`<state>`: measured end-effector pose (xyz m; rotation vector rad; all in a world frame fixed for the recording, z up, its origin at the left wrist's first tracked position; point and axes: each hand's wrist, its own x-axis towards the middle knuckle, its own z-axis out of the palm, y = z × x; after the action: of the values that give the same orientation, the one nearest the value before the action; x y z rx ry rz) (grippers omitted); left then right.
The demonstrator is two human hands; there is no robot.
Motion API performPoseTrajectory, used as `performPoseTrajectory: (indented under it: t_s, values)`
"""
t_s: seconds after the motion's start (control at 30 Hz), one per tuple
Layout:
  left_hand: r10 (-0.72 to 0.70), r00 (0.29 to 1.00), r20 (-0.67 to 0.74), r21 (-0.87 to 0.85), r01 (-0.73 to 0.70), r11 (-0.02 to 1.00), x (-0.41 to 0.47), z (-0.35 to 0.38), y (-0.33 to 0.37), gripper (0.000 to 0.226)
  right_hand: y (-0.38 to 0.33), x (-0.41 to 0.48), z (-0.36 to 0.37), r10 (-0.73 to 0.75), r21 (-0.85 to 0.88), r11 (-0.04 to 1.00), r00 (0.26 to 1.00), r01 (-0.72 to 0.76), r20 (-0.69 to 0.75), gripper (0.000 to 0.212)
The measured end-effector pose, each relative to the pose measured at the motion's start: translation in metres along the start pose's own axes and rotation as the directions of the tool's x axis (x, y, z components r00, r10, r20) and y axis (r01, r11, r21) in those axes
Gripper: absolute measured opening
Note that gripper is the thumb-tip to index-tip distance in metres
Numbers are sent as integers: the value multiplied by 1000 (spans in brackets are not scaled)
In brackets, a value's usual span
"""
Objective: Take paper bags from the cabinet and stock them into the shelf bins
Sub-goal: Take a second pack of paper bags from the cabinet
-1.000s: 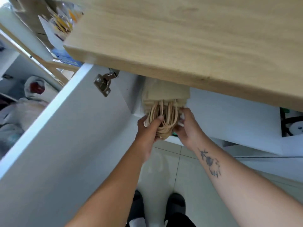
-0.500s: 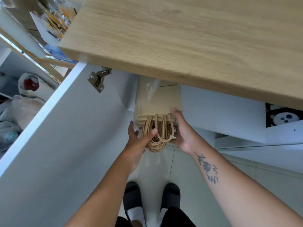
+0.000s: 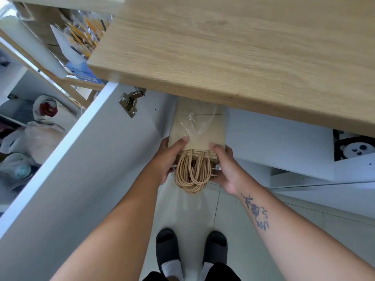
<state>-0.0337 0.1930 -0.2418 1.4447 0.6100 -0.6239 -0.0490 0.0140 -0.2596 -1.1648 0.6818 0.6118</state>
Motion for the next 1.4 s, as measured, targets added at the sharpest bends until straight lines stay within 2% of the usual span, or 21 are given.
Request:
performPoseTrajectory:
  t_s: [0.23,0.43,0.57,0.63,0.67,0.87,1.07,1.13,1.2,1.33,1.4]
  values:
    - [-26,994,-106,-15,24,1000,-95,10,-24,55,16,-92,5,70,-92,993,995,-76,-66,46]
    - [-94,989,-114,15,96,995,-200,3,-38,57,37,-201,13,82,-123,988,995,-89,-62,41]
    - [-86,992,-90,36,90,995,-256,-8,-33,84,41,-262,28,17,-115,993,998,-24,-61,43]
    - [-62,995,-73,76,67,995,-280,-17,-27,111,40,-291,40,-19,-100,995,998,12,-67,43]
    - [-49,997,-60,83,54,995,-293,-21,-22,116,39,-305,46,-37,-94,995,997,30,-69,43]
    - [91,996,12,99,-91,991,-347,-43,18,116,26,-370,79,-208,-93,975,977,202,-54,45]
    - [269,960,74,95,-275,957,-367,-41,77,108,-16,-393,92,-328,-36,945,939,326,-100,45]
    - [293,953,78,87,-299,950,-365,-35,102,103,-42,-393,94,-350,-10,937,933,350,-85,43]
    - [319,945,77,81,-325,942,-360,-27,128,84,-70,-387,94,-361,7,932,929,363,-74,44]
    - [340,939,51,96,-344,934,-340,-6,179,97,-127,-362,91,-366,-14,931,928,366,-69,62]
    - [356,934,17,91,-356,930,-327,7,202,86,-156,-346,86,-363,-18,932,930,363,-55,66]
